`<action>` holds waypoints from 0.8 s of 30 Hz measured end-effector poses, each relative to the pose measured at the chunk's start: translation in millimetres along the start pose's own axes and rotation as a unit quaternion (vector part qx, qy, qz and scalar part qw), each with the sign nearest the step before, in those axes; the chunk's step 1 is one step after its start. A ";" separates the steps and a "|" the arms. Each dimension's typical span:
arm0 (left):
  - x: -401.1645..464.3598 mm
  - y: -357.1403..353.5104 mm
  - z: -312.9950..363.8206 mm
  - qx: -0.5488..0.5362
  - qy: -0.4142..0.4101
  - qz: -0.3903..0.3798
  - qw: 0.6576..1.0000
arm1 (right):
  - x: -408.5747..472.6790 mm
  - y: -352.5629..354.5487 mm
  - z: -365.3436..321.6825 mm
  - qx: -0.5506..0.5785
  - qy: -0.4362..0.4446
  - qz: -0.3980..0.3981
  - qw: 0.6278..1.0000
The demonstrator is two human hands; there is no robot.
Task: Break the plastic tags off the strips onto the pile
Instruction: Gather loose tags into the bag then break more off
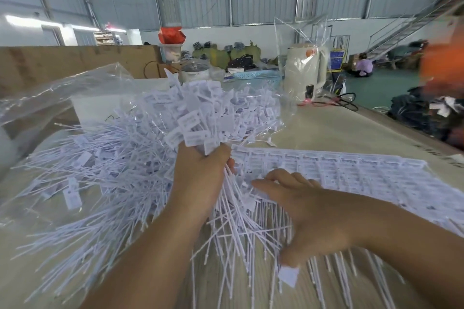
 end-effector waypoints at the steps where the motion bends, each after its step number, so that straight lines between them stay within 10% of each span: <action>1: -0.2 0.3 1.4 0.012 -0.008 -0.005 1.000 | 2.6 0.8 -1.6 -0.005 0.012 0.025 1.000; 21: 6.8 24.5 28.0 0.101 -0.068 0.027 0.992 | 15.5 27.2 -35.4 -0.153 0.171 0.303 0.925; 24: 10.8 20.6 15.1 0.137 -0.011 -0.070 0.988 | 18.0 31.4 -38.7 -0.147 0.182 0.356 0.905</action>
Point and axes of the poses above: each hand's wrist, its own x-axis towards the middle knuckle, its own y-axis out of the back of the hand, z = x × y, the point moved 4 cm from there along x, towards the middle knuckle, and after that the axes turned 10 degrees about -y, right-handed, at the moved point
